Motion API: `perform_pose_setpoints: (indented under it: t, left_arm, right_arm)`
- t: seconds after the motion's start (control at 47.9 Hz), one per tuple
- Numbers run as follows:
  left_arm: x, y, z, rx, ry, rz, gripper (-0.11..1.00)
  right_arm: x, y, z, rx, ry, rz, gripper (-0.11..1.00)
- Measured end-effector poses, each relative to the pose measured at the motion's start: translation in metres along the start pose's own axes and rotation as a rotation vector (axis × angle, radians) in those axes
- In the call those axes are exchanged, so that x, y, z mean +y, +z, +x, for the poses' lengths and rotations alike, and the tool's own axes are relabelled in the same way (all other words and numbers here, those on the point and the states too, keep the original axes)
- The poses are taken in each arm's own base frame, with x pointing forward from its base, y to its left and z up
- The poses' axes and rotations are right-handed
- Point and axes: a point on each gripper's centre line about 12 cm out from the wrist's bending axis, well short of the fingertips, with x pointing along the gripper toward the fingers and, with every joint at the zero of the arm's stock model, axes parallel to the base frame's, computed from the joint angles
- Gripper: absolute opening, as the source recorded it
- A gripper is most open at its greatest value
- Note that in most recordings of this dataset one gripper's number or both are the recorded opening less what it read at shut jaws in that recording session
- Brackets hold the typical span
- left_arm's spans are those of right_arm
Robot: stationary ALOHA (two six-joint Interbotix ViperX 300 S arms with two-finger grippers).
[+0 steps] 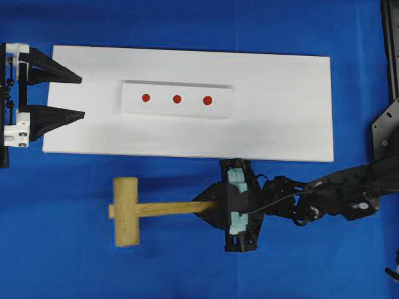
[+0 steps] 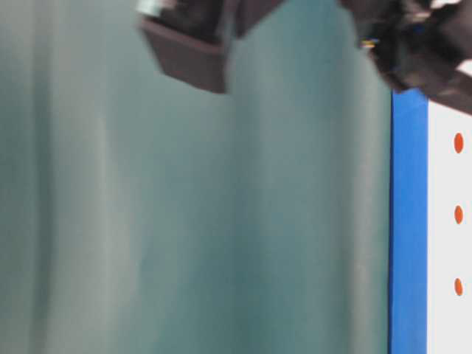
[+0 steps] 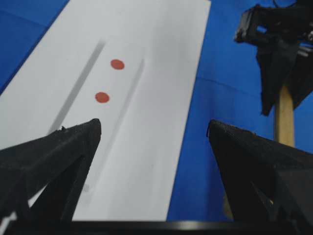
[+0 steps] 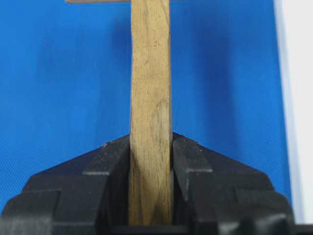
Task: Hit the mark with a hammer.
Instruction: 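Lower the mallet onto the blue table below the board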
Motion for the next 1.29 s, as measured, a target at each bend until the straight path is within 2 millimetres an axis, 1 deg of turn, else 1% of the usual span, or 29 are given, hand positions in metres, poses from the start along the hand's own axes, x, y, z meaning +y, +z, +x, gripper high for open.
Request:
perform_pose_setpoints:
  t: [0.167, 0.334, 0.982, 1.044, 1.107, 1.211, 1.253, 1.295]
  left_arm:
    - [0.000, 0.000, 0.000, 0.000, 0.001, -0.002, 0.89]
    - [0.000, 0.000, 0.000, -0.002, 0.001, -0.002, 0.89]
    - [0.000, 0.001, 0.000, -0.003, 0.001, 0.000, 0.89]
    - [0.000, 0.000, 0.000, 0.000, 0.001, -0.002, 0.89]
    - [0.000, 0.000, 0.000, -0.002, 0.001, -0.002, 0.89]
    - [0.000, 0.000, 0.000, -0.002, 0.001, 0.000, 0.89]
    - [0.000, 0.000, 0.000, -0.002, 0.001, 0.001, 0.89]
    - [0.000, 0.000, 0.000, -0.002, 0.001, 0.000, 0.89]
  right_arm:
    - [-0.001, -0.012, 0.009, 0.032, -0.012, 0.003, 0.06]
    - [-0.001, -0.016, 0.012, 0.044, -0.012, -0.002, 0.06]
    - [0.000, -0.019, 0.013, 0.076, 0.009, -0.001, 0.08]
    - [-0.001, -0.021, 0.014, 0.083, 0.006, -0.003, 0.16]
    - [0.000, -0.026, 0.018, 0.094, 0.003, -0.009, 0.29]
    - [0.000, -0.033, 0.023, 0.110, -0.004, -0.015, 0.48]
    - [-0.001, -0.034, 0.025, 0.109, -0.011, -0.017, 0.53]
    - [-0.001, -0.035, 0.027, 0.107, -0.016, -0.018, 0.54]
